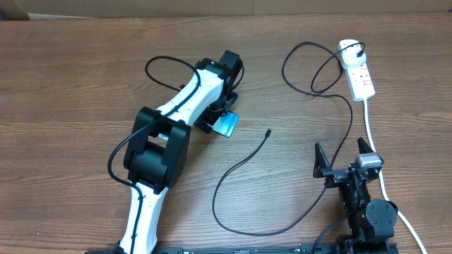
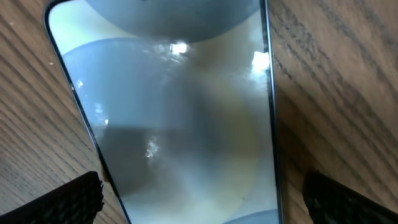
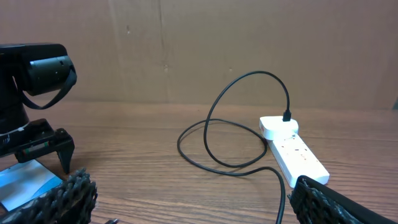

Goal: Plug charger to phone and switch on socket

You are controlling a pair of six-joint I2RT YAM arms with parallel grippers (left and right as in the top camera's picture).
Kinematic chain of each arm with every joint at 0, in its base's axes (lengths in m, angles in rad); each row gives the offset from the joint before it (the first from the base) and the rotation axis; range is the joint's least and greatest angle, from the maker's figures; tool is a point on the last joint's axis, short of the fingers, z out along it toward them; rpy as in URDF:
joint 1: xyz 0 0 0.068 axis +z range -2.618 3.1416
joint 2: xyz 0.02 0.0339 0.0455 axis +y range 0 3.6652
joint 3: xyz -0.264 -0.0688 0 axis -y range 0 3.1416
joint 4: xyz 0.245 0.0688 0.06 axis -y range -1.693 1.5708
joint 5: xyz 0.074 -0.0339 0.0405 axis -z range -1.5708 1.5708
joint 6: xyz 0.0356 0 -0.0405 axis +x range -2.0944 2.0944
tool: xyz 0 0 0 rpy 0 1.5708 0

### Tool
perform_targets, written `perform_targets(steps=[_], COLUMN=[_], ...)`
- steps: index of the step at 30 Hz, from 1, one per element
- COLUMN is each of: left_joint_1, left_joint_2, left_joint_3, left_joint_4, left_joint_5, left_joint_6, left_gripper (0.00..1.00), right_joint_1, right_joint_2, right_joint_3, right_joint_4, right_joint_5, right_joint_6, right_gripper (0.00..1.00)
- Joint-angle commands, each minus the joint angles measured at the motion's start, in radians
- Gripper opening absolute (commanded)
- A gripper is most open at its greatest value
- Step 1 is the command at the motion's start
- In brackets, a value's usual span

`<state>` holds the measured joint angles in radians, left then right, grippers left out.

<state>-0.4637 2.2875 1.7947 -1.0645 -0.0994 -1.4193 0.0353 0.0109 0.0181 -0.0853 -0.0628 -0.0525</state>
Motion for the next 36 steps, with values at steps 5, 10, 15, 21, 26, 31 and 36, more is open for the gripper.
perform_targets(steps=[5,10,15,21,26,31,36], left_joint_1=[0.026,0.026,0.026,0.025,0.025,0.025,0.025], left_joint_2=[0.015,0.015,0.015,0.015,0.015,0.015,0.015], left_joint_3=[-0.002,-0.049,-0.080,-0.084,-0.085,-0.085,-0.085], left_joint_4=[-0.014,0.006,0.027,0.031,0.030,0.030,0.029], left_joint_5=[0.041,0.053,0.091,0.121,0.115,0.115,0.109], left_joint_6=[-0.017,-0.018,-0.018,-0.045,-0.045,-0.045,-0.044], left_gripper=[0.99,1.00,1.00,1.00,0.86,0.97,0.97], right_joint_1=[0.007,0.007,0.007,0.007,0.007,0.007,0.007], right_joint_2=[-0.008,-0.008,-0.008,-0.008,-0.008,-0.008,-0.008], right_joint_3=[-0.010,-0.010,-0.010,-0.010,-0.010,-0.010,-0.010], right_joint_4=[0.004,0.004,0.004,0.004,0.004,0.004,0.004], right_joint_5=[0.010,0.010,0.010,0.010,0.010,0.010,0.010], right_joint_6=[-0.002,-0.002,-0.002,-0.002,-0.002,-0.002,-0.002], right_gripper=[1.00,1.00,1.00,1.00,1.00,1.00,1.00])
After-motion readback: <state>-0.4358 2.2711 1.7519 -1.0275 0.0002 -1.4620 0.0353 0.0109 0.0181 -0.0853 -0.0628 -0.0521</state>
